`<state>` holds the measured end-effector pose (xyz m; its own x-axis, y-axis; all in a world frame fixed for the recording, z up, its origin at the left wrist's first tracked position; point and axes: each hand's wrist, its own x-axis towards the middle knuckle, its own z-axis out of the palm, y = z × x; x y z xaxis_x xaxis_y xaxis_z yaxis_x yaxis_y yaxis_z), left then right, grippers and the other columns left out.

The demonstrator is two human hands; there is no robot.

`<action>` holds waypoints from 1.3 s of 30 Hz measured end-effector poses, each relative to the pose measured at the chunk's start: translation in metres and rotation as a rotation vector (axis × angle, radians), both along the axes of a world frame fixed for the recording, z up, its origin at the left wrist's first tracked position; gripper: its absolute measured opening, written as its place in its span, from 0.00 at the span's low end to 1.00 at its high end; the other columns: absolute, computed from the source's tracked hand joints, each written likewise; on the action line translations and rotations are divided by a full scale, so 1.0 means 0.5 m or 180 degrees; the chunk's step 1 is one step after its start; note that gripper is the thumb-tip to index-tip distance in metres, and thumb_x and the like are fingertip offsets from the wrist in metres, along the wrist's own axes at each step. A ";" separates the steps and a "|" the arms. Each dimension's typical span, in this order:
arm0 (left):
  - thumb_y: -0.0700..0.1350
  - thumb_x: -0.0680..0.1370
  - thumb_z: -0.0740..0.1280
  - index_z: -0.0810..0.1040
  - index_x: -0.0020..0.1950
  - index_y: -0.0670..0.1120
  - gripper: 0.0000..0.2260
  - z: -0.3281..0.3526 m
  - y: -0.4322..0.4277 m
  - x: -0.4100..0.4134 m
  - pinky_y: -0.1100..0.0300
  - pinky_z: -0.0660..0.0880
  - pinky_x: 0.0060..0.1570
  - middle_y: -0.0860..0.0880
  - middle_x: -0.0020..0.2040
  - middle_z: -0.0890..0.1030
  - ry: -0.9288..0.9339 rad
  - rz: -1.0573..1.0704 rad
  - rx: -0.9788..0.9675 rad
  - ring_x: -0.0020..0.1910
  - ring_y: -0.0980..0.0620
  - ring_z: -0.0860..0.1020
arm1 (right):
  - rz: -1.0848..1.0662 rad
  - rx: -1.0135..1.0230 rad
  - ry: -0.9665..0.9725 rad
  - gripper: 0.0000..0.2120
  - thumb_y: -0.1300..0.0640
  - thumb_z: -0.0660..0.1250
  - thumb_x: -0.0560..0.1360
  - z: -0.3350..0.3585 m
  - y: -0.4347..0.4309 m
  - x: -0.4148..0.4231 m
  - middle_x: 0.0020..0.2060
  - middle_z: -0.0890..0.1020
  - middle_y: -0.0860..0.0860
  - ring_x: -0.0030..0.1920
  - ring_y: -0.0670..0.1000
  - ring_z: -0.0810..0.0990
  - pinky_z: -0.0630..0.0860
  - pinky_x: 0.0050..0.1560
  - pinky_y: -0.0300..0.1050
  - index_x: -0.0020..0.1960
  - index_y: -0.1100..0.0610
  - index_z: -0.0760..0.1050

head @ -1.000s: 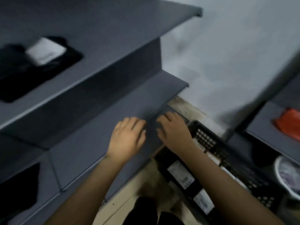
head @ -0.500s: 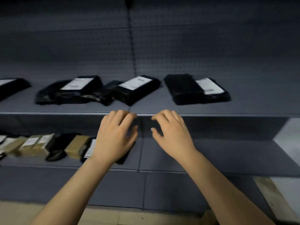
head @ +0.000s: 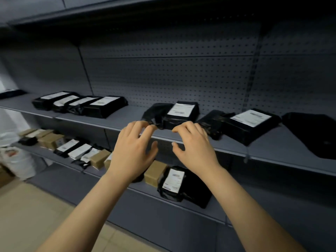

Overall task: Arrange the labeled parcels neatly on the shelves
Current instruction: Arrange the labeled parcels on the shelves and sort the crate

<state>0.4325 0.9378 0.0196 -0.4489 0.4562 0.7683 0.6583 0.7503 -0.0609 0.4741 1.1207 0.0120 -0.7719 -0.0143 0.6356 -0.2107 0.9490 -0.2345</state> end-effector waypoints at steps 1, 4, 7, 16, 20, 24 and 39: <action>0.45 0.73 0.69 0.78 0.58 0.42 0.14 0.002 -0.023 -0.018 0.49 0.74 0.47 0.43 0.54 0.77 -0.0004 0.0034 -0.0015 0.52 0.42 0.75 | 0.0017 0.0024 -0.0028 0.15 0.55 0.68 0.75 0.002 -0.021 -0.021 0.55 0.75 0.50 0.58 0.53 0.72 0.68 0.62 0.49 0.61 0.54 0.74; 0.44 0.73 0.71 0.77 0.58 0.42 0.15 0.006 -0.078 -0.070 0.48 0.74 0.48 0.43 0.54 0.77 -0.0070 0.0115 -0.0038 0.53 0.41 0.75 | 0.0071 0.0074 -0.0096 0.15 0.55 0.68 0.75 0.007 -0.070 -0.080 0.55 0.74 0.51 0.58 0.54 0.72 0.68 0.62 0.49 0.62 0.54 0.74; 0.43 0.73 0.72 0.77 0.58 0.42 0.15 0.003 -0.110 -0.112 0.49 0.74 0.49 0.43 0.55 0.77 -0.0133 0.0188 -0.0060 0.54 0.42 0.75 | 0.0120 0.0095 -0.0133 0.16 0.56 0.69 0.75 0.007 -0.099 -0.131 0.55 0.75 0.51 0.58 0.54 0.73 0.68 0.62 0.49 0.62 0.55 0.74; 0.46 0.75 0.68 0.76 0.59 0.43 0.14 -0.009 -0.134 -0.305 0.52 0.72 0.46 0.45 0.54 0.76 -0.0131 0.0247 -0.0159 0.52 0.44 0.75 | 0.0260 -0.0014 -0.0134 0.15 0.56 0.70 0.74 -0.004 -0.127 -0.328 0.54 0.75 0.50 0.57 0.53 0.73 0.70 0.61 0.49 0.60 0.55 0.74; 0.48 0.76 0.66 0.75 0.60 0.44 0.15 -0.001 -0.125 -0.399 0.53 0.72 0.45 0.46 0.54 0.75 -0.0162 0.0213 -0.0155 0.50 0.45 0.74 | 0.0223 -0.0115 -0.0041 0.15 0.57 0.71 0.73 0.001 -0.119 -0.420 0.54 0.75 0.50 0.57 0.53 0.73 0.71 0.61 0.50 0.59 0.55 0.75; 0.47 0.75 0.66 0.76 0.59 0.43 0.15 0.013 -0.109 -0.484 0.52 0.72 0.44 0.44 0.53 0.76 -0.0119 0.0142 -0.0137 0.48 0.44 0.75 | 0.0139 -0.0137 -0.0103 0.15 0.56 0.70 0.74 0.004 -0.098 -0.491 0.55 0.75 0.50 0.58 0.52 0.72 0.70 0.62 0.49 0.60 0.54 0.75; 0.51 0.76 0.61 0.76 0.57 0.43 0.15 -0.023 -0.022 -0.704 0.49 0.73 0.42 0.45 0.52 0.76 -0.0601 -0.0842 -0.0435 0.45 0.43 0.74 | -0.1007 -0.0351 -0.0321 0.14 0.54 0.68 0.75 -0.031 -0.032 -0.570 0.55 0.76 0.48 0.59 0.52 0.73 0.69 0.61 0.46 0.60 0.54 0.76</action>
<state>0.0805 0.9269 0.0083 -0.4297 0.6686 0.6069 0.8380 0.5456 -0.0077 0.1891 1.1046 -0.0037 -0.7862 0.3001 0.5402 0.1193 0.9314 -0.3439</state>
